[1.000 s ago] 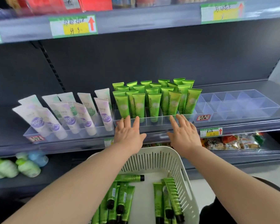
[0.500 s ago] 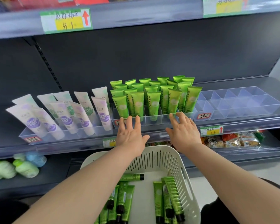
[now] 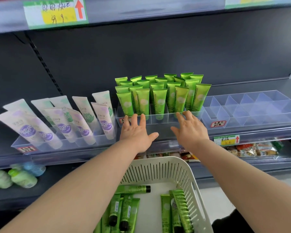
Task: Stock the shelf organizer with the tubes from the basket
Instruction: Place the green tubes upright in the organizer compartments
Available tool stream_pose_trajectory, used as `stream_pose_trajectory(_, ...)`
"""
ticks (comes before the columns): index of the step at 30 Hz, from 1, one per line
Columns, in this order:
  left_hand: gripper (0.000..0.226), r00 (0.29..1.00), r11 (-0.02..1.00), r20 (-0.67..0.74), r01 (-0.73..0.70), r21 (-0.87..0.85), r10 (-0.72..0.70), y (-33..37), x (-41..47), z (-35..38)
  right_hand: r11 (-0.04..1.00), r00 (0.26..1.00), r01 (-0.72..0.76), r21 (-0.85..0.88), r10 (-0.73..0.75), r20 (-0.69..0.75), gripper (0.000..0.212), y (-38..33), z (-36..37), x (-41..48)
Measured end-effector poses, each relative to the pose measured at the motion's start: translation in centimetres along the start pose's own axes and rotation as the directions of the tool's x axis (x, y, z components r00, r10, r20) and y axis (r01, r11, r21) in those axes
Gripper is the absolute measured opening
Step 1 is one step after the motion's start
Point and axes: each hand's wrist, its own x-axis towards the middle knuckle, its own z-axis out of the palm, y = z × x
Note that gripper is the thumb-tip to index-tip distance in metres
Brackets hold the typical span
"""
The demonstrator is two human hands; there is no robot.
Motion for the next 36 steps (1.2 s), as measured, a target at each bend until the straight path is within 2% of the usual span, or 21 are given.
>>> stream_pose_trajectory(16,0.083,0.999,1.0,-0.033,0.002,0.001,-0.002,-0.5,7.1,-1.2,1.0,0.999,-0.021,0.008,0.021,-0.034,0.051,0.0,0.6,7.3)
stream_pose_trajectory(23,0.084,1.0,0.999,-0.017,0.01,-0.037,-0.01,-0.5,7.6,-1.3,1.0,0.999,0.029,0.0,-0.029,0.035,0.068,1.2,1.0,7.2)
stream_pose_trajectory(25,0.081,1.0,0.995,-0.015,0.014,-0.102,-0.016,-0.7,7.3,-1.3,0.997,1.0,-0.009,-0.074,0.011,0.019,0.071,1.9,1.1,6.1)
stream_pose_trajectory(27,0.078,0.999,0.99,-0.028,0.019,-0.141,-0.024,-0.6,6.5,-1.1,0.981,0.994,-0.108,-0.159,0.112,0.017,0.073,2.6,0.8,4.8)
stream_pose_trajectory(30,0.076,0.998,0.99,-0.059,0.0,-0.141,-0.008,0.3,5.2,-0.7,0.955,0.965,-0.24,-0.175,0.255,0.065,0.078,3.6,0.0,3.1)
stream_pose_trajectory(36,0.074,0.997,0.986,-0.061,-0.051,-0.157,0.042,2.2,2.9,-1.2,0.951,0.962,-0.239,-0.196,0.259,0.087,0.069,3.7,-1.4,1.2)
